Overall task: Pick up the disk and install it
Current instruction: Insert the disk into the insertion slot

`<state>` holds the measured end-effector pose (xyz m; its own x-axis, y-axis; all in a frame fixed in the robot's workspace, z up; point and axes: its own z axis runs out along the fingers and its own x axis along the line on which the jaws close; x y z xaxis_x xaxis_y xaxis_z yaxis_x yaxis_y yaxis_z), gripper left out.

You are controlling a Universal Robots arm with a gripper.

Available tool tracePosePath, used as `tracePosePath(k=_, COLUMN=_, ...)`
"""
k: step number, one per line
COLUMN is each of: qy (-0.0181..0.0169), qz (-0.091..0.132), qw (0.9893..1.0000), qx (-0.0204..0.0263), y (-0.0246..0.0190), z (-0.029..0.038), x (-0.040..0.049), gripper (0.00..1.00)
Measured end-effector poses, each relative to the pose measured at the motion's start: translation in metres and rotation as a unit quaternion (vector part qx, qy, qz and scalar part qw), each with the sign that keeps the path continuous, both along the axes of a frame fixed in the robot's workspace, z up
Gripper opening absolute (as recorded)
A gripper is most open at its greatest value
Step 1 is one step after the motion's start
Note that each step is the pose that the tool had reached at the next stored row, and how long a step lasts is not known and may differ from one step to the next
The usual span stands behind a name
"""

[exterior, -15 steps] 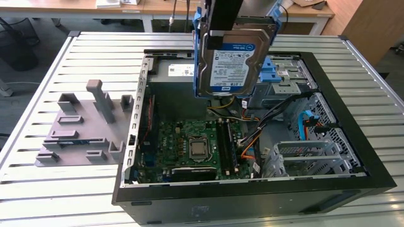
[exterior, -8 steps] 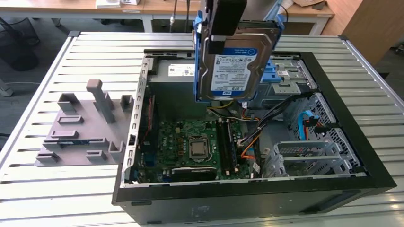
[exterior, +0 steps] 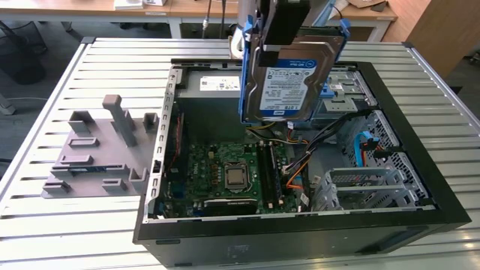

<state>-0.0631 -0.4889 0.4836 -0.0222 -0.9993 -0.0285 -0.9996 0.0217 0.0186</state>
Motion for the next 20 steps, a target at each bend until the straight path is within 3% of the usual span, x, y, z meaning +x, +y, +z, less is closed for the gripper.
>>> tracePosePath(k=7, qy=0.0000, qz=0.000, qw=1.0000, qx=-0.0001, y=-0.0015, z=-0.0003, x=0.0067, gripper=0.36)
tracePosePath(k=20, qy=0.0000, qz=0.000, qw=1.0000, qx=0.0000, y=-0.0188, z=-0.0016, x=0.0079, gripper=0.36)
